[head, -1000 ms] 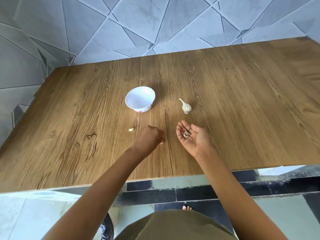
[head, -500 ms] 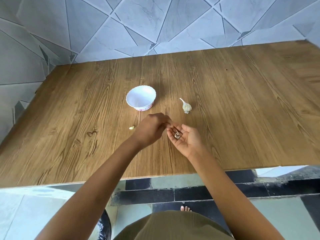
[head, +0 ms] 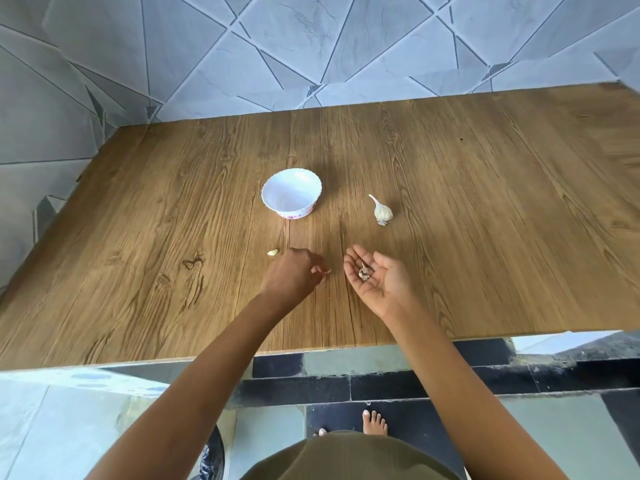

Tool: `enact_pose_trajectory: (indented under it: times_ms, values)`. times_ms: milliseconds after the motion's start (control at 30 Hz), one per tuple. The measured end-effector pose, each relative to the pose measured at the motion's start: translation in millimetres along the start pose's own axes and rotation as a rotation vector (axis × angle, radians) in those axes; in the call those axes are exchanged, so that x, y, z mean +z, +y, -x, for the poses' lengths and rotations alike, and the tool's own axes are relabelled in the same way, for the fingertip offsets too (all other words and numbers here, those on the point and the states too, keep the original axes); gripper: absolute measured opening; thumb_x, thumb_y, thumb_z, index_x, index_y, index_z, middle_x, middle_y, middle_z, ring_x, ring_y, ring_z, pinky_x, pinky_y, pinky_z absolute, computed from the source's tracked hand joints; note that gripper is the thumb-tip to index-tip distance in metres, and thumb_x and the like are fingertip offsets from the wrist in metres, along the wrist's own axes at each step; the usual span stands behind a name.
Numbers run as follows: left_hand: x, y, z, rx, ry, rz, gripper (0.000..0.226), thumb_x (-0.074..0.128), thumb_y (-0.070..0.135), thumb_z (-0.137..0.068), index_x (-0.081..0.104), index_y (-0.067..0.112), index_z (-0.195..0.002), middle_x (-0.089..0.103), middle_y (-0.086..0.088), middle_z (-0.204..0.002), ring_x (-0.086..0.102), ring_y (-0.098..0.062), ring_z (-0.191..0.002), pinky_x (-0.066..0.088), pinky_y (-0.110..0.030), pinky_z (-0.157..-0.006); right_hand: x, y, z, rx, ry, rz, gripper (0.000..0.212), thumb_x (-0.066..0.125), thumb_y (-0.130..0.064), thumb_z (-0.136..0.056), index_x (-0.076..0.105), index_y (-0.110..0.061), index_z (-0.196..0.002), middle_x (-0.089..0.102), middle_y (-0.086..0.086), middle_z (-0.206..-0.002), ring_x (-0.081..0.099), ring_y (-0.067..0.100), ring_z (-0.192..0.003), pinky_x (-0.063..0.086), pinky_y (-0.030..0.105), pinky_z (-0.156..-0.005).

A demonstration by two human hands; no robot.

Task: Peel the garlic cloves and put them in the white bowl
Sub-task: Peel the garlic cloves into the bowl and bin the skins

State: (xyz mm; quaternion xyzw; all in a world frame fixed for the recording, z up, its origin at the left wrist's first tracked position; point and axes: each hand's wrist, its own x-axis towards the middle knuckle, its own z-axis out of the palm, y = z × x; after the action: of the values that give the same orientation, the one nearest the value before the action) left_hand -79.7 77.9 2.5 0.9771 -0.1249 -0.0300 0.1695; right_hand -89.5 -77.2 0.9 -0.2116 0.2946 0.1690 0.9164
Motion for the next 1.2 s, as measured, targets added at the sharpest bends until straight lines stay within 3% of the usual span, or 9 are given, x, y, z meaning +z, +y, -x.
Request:
enact_pose_trajectory:
  times_ms: [333, 467, 567, 667, 800, 900, 1033, 1100, 1200]
  values:
    - [-1.8, 20.1, -21.2, 0.134, -0.106, -0.526, 0.015, 0.054, 0.012, -0.093, 0.067, 0.015, -0.101, 0.067, -0.002, -0.09, 0.066, -0.02, -0.081, 0.05, -0.029, -0.063, -4.1, 1.7, -1.2, -0.017, 0.006, -0.011, 0.034, 0.035, -0.014, -0.101, 0.061, 0.005, -0.094, 0.065, 0.017, -0.092, 0.062, 0.025, -0.09, 0.049, 0.035, -0.082]
    - [-7.8, 22.3, -35.6, 0.168, -0.21, -0.411, 0.024, 0.067, 0.026, -0.086, 0.065, 0.013, -0.106, 0.066, -0.003, -0.1, 0.063, -0.02, -0.093, 0.048, -0.029, -0.074, -3.8, 0.8, 0.8, -0.029, 0.016, -0.003, 0.034, 0.035, -0.014, -0.101, 0.061, 0.005, -0.094, 0.065, 0.017, -0.092, 0.062, 0.025, -0.09, 0.048, 0.035, -0.084]
    - [-15.8, 6.6, -33.9, 0.242, -0.261, -0.179, 0.015, 0.067, 0.02, -0.084, 0.066, 0.009, -0.096, 0.063, 0.001, -0.088, 0.058, -0.014, -0.084, 0.04, -0.023, -0.071, -2.9, 1.4, 1.9, -0.037, 0.032, 0.004, 0.035, 0.034, -0.015, -0.102, 0.061, 0.006, -0.094, 0.065, 0.018, -0.093, 0.062, 0.025, -0.09, 0.048, 0.036, -0.086]
    - [-25.6, -0.3, -27.3, 0.358, -0.167, 0.13, 0.007, 0.065, 0.008, -0.084, 0.069, 0.003, -0.087, 0.066, -0.003, -0.08, 0.059, -0.015, -0.071, 0.042, -0.022, -0.065, 0.8, 4.7, 2.3, -0.032, 0.032, -0.002, 0.035, 0.033, -0.014, -0.102, 0.06, 0.006, -0.092, 0.063, 0.018, -0.09, 0.061, 0.026, -0.087, 0.049, 0.035, -0.081]
    - [-29.1, 16.3, -20.4, 0.509, -0.128, 0.059, 0.015, 0.064, 0.011, -0.086, 0.073, 0.008, -0.097, 0.068, -0.001, -0.084, 0.052, -0.009, -0.067, 0.039, -0.022, -0.062, 8.1, 11.0, 3.0, -0.04, 0.055, -0.012, 0.032, 0.035, -0.012, -0.1, 0.058, 0.004, -0.085, 0.064, 0.016, -0.074, 0.06, 0.022, -0.076, 0.048, 0.03, -0.076]
    - [-27.5, 22.0, -16.0, 0.446, -0.029, -0.024, 0.009, 0.067, 0.015, -0.083, 0.07, 0.011, -0.091, 0.066, -0.003, -0.083, 0.058, -0.017, -0.071, 0.04, -0.025, -0.06, 10.3, 15.7, 6.1, -0.049, 0.057, -0.025, 0.031, 0.036, -0.011, -0.1, 0.058, 0.003, -0.083, 0.066, 0.014, -0.064, 0.062, 0.022, -0.071, 0.049, 0.03, -0.074]
    - [-25.4, 18.4, -7.4, 0.335, 0.035, -0.039, 0.01, 0.07, 0.021, -0.08, 0.06, 0.018, -0.08, 0.053, 0.009, -0.08, 0.054, -0.014, -0.07, 0.032, -0.023, -0.053, 11.8, 21.1, 10.0, -0.047, 0.024, -0.014, 0.033, 0.034, -0.013, -0.101, 0.059, 0.004, -0.088, 0.067, 0.016, -0.073, 0.065, 0.023, -0.071, 0.051, 0.03, -0.074]
    - [-26.7, 13.6, -5.6, 0.317, 0.034, -0.016, 0.005, 0.068, 0.022, -0.082, 0.066, 0.019, -0.086, 0.058, 0.006, -0.085, 0.049, -0.01, -0.068, 0.035, -0.024, -0.056, 12.2, 23.3, 9.7, -0.046, 0.014, -0.016, 0.034, 0.034, -0.013, -0.101, 0.06, 0.005, -0.089, 0.068, 0.017, -0.075, 0.063, 0.024, -0.078, 0.05, 0.031, -0.081]
    - [-28.1, 5.2, -1.0, 0.318, 0.041, 0.079, 0.016, 0.063, 0.013, -0.084, 0.073, 0.02, -0.094, 0.064, 0.002, -0.089, 0.048, -0.009, -0.064, 0.043, -0.025, -0.059, 14.2, 24.5, 8.6, -0.022, -0.007, 0.014, 0.034, 0.033, -0.013, -0.101, 0.06, 0.005, -0.092, 0.069, 0.017, -0.077, 0.063, 0.023, -0.082, 0.049, 0.032, -0.084]
